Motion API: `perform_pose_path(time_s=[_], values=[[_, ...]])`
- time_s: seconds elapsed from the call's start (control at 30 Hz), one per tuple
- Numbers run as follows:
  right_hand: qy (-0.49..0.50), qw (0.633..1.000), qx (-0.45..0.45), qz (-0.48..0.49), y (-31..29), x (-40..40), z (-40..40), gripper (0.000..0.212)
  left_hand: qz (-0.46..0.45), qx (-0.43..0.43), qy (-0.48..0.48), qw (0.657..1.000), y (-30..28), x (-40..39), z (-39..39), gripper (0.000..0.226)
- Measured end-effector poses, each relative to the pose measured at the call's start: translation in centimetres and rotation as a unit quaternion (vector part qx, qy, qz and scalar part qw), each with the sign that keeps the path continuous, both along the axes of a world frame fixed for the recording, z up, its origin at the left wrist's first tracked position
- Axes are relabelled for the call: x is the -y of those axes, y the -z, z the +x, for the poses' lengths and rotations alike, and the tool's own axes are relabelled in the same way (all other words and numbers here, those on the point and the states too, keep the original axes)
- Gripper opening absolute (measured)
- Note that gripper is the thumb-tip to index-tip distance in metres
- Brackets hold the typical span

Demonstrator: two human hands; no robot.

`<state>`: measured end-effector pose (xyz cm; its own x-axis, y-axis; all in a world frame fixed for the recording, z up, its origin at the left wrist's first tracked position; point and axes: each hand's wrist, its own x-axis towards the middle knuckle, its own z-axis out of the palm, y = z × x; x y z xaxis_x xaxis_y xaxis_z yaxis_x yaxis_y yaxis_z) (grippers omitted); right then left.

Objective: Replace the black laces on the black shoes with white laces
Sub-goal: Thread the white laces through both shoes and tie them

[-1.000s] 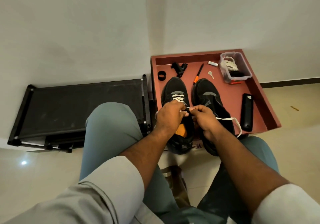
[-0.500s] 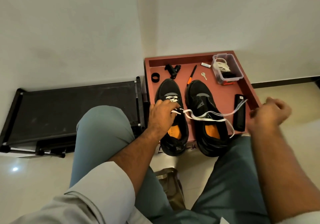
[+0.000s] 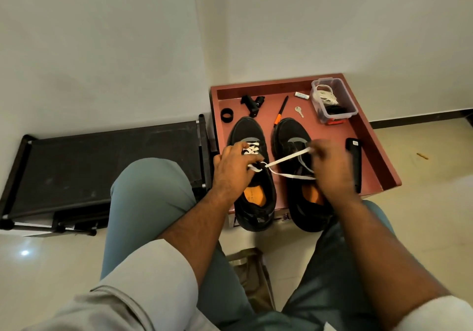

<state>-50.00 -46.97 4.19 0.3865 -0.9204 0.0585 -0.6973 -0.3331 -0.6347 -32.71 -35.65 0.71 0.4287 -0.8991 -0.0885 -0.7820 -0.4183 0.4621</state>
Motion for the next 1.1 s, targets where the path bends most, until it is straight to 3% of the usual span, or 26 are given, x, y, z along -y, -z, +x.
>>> perform_pose_path(time_s=[0.1, 0.2, 0.27, 0.37, 0.53, 0.63, 0.73, 0.8, 0.87, 0.97, 1.03, 1.1], values=[[0.154, 0.986, 0.041, -0.045, -1.8, 3.1, -6.2, 0.023, 0.011, 0.002, -0.001, 1.000, 0.1, 0.0, -0.1, 0.040], [0.204, 0.979, 0.022, 0.019, -2.3, 4.0, -9.9, 0.023, 0.000, -0.013, -0.010, 1.000, 0.3, 0.0, -0.1, 0.038], [0.151, 0.988, -0.009, 0.034, -2.2, 2.8, -9.5, 0.023, -0.008, -0.021, -0.004, 1.000, 0.2, 0.1, -0.2, 0.038], [0.044, 0.997, 0.018, 0.055, -1.4, 0.6, -6.0, 0.024, -0.039, -0.053, 0.017, 0.998, 0.1, 0.4, -0.5, 0.041], [-0.098, 0.986, 0.016, 0.131, 0.6, -1.0, 1.4, 0.032, -0.043, -0.068, 0.045, 0.996, 0.1, 0.0, -0.7, 0.035], [-0.185, 0.966, -0.143, 0.109, 0.5, 0.6, 3.6, 0.033, -0.022, -0.049, 0.047, 0.997, 0.1, 0.0, -0.5, 0.034], [-0.284, 0.888, -0.337, 0.126, -0.2, 1.8, 3.9, 0.035, 0.005, -0.026, 0.052, 0.998, 0.0, 0.2, -0.5, 0.036], [-0.298, 0.868, -0.377, 0.128, -0.3, 2.0, 3.4, 0.036, 0.018, -0.021, 0.053, 0.998, 0.1, 0.2, -0.5, 0.038], [-0.279, 0.895, -0.327, 0.119, -0.9, 2.0, 2.9, 0.028, 0.018, -0.028, 0.057, 0.998, 0.1, 0.3, -0.5, 0.041], [-0.177, 0.963, -0.066, 0.191, -3.5, 1.5, 2.6, 0.025, -0.027, -0.077, 0.028, 0.996, -0.7, 0.4, -0.8, 0.044], [-0.165, 0.936, 0.126, 0.285, -6.0, 0.4, 2.7, 0.021, -0.080, -0.125, 0.001, 0.989, -1.7, 0.4, -1.3, 0.032], [-0.204, 0.877, 0.258, 0.349, -8.3, -0.9, 3.0, 0.019, -0.191, -0.179, -0.025, 0.965, -2.9, 0.0, -1.9, 0.022]])
